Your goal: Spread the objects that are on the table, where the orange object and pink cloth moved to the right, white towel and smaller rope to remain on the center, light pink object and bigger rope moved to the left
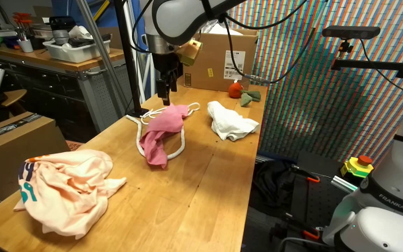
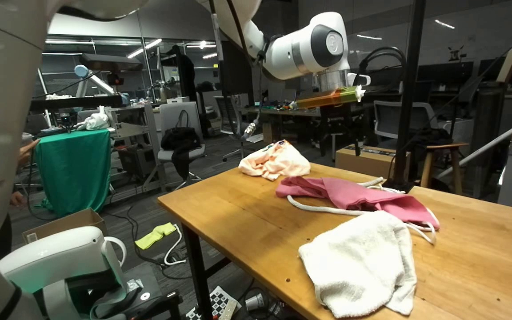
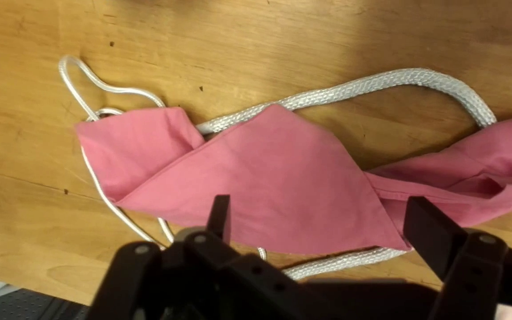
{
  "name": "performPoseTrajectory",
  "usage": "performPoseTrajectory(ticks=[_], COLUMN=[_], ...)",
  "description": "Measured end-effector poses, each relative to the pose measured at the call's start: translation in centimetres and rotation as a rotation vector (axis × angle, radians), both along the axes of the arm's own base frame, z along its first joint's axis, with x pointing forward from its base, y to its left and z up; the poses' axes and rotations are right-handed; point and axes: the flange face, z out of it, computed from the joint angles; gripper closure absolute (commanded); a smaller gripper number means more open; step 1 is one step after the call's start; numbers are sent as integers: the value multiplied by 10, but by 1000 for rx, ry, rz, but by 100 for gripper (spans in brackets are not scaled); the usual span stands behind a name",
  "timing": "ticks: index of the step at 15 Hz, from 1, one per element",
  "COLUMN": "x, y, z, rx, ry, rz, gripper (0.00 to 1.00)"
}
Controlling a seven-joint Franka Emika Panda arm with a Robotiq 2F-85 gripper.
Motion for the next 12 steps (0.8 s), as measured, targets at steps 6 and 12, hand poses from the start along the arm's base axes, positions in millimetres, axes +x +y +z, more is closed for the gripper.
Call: performPoseTrajectory(ticks=[6, 12], x=[17, 32], y=[15, 26], z=[-37, -69], rx=[-78, -98], ry=[91, 128], rz=[31, 49], gripper=[0, 0])
